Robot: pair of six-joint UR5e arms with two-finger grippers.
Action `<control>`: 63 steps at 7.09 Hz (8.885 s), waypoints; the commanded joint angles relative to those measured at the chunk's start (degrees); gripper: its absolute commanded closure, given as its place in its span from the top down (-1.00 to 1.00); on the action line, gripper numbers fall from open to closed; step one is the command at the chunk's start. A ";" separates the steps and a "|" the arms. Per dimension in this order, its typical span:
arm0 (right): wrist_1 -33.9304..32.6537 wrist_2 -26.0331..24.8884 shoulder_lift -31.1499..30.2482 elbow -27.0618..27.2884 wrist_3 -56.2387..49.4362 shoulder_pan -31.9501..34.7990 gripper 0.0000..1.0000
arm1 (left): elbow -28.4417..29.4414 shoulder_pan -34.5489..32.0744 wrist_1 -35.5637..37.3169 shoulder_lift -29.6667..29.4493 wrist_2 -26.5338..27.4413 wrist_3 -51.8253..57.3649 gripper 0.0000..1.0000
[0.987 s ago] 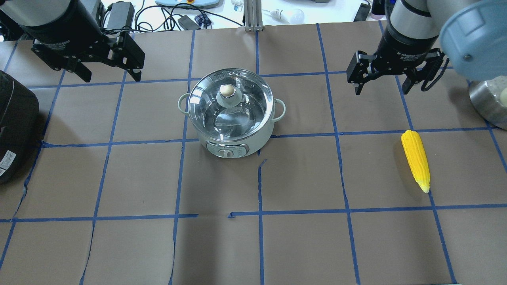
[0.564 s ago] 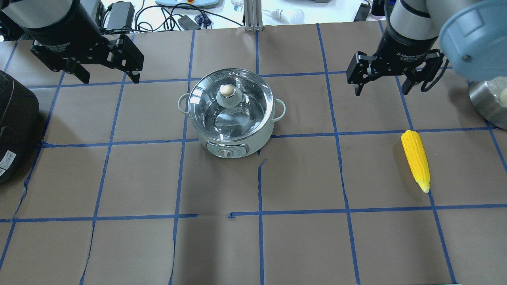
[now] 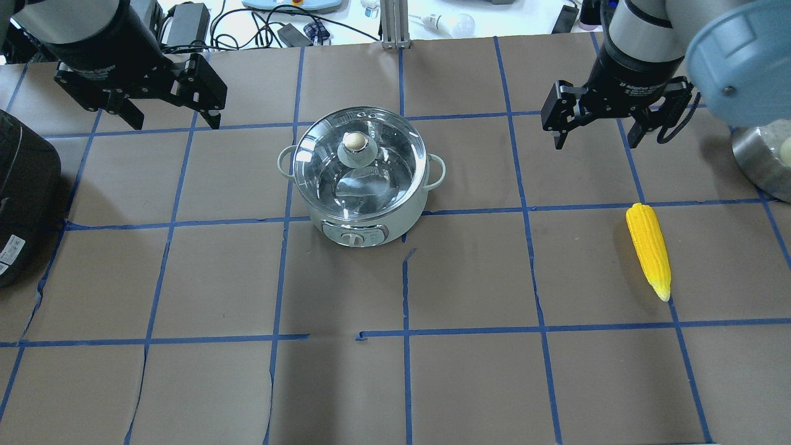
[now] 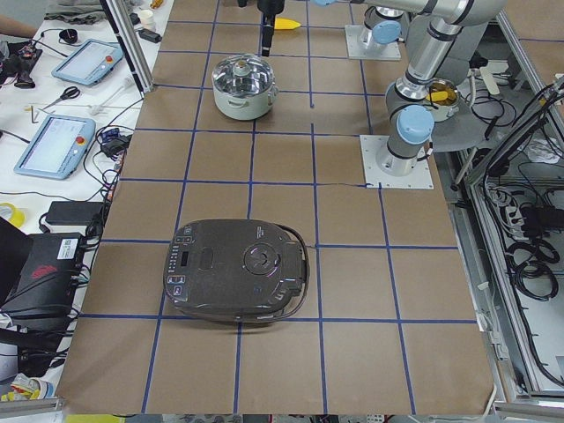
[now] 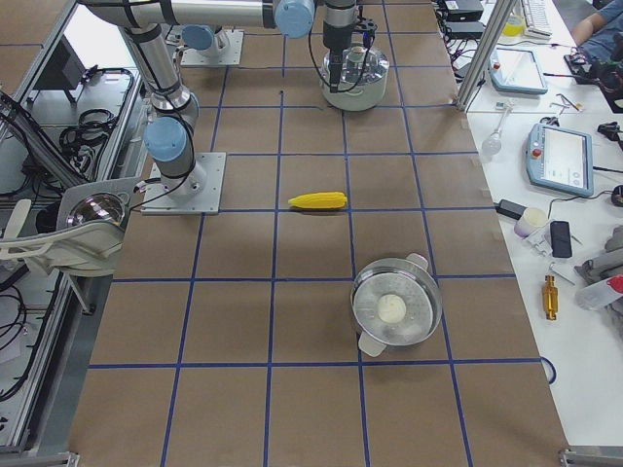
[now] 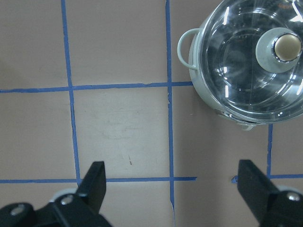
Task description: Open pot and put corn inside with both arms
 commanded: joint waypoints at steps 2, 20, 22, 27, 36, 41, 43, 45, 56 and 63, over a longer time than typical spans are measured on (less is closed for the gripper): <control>-0.27 0.28 0.26 -0.09 -1.91 -0.50 1.00 | -0.46 -0.16 0.09 -0.19 0.07 -0.56 1.00; -34.54 0.38 16.26 26.46 -26.18 -24.58 1.00 | -0.29 -13.08 24.70 -25.41 -6.08 -19.36 0.73; -38.91 1.07 16.26 26.46 -26.18 -24.58 0.80 | -0.29 -13.52 24.79 -25.85 -6.17 -19.54 0.72; -39.82 1.16 16.53 25.41 -25.22 -24.58 -1.00 | -0.64 -14.93 24.35 -25.41 -5.82 -20.51 0.44; -10.83 0.29 21.06 -13.92 8.66 6.65 -1.00 | 0.95 -3.89 14.95 -18.30 -3.27 -9.81 -0.88; -10.90 1.16 32.77 -28.12 23.47 21.63 -1.00 | -5.11 15.79 13.62 -18.29 0.77 16.90 -0.91; -11.60 1.60 34.62 -28.48 24.01 24.10 -0.75 | -7.40 22.58 19.22 -20.92 0.69 24.65 -0.92; -15.62 5.99 34.63 -24.55 22.61 24.11 0.99 | -13.00 24.09 30.88 -24.43 0.42 28.44 -0.93; -0.92 0.64 9.95 -6.80 6.60 -0.32 1.00 | -6.94 13.96 18.47 -19.90 0.68 6.10 1.00; 0.69 4.91 -0.26 -0.70 -1.48 -0.41 1.00 | 1.03 -3.41 1.41 -3.54 0.16 -9.17 1.00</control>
